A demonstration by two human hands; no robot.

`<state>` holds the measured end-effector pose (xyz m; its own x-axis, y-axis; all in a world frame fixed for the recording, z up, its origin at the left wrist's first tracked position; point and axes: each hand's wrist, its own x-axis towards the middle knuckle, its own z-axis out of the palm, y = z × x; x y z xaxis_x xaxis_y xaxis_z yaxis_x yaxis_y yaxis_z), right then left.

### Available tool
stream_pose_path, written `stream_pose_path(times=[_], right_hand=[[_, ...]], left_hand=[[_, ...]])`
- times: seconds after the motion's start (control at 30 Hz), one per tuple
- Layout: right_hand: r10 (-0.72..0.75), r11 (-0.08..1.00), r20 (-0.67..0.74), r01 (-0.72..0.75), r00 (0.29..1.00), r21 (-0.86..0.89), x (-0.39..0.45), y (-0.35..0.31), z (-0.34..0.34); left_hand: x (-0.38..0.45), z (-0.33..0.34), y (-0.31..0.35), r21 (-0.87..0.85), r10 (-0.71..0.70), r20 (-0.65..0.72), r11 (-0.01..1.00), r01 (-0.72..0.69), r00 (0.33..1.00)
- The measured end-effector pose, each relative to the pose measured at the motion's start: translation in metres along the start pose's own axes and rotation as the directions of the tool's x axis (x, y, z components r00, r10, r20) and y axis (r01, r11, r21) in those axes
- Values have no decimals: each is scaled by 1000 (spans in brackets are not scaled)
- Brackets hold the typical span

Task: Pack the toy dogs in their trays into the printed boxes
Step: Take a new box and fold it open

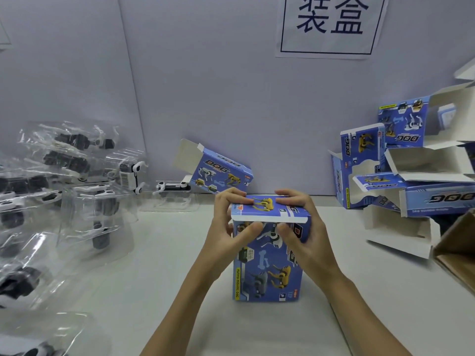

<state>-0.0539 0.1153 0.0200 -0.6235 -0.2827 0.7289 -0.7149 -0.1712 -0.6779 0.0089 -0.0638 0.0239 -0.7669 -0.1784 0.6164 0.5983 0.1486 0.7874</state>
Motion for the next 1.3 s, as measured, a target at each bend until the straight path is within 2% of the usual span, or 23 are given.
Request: stream_pose_path(times=[0.1,0.23,0.3,0.4,0.5,0.57,0.7,0.87,1.0,1.1,1.3], right_hand=[[65,997,-17,-65,998,38,-1,-1,1],[42,999,-51,-42,998,15,-1,-1,4],[50,999,-49,-51,998,-7,0,-2,4],[104,995,-62,-104,993,9,1,-6,6],[161,986,-112,-154,981,65,1,-9,9],[121,991,-148,-112,982,67,0,-9,11],[108,994,-138,-104,984,38,-1,-6,12],[129,988,-138,-115,982,108,-2,-7,15],[70,996,-120,-63,990,62,-3,-9,20],[56,998,-161,-51,985,34,0,-14,21],[59,997,-175,-49,983,64,6,-20,13]], left_hand=[[0,9,-3,-31,1,-43,1000,-3,999],[0,16,-9,15,45,-93,999,-44,995],[-2,16,-8,16,17,-99,1000,-15,995],[-5,18,-6,-75,-30,-84,997,24,996],[-3,19,-6,-40,20,-173,999,-27,985],[-2,20,-5,-102,3,-209,994,-25,978],[-3,16,-5,-150,-19,-194,989,-10,981],[-5,19,-8,-68,21,-177,997,-34,984],[-6,19,-9,-63,27,-139,997,-36,990],[-6,18,-10,-62,33,-144,997,-42,989],[-9,25,-13,-24,1,-154,1000,-4,988]])
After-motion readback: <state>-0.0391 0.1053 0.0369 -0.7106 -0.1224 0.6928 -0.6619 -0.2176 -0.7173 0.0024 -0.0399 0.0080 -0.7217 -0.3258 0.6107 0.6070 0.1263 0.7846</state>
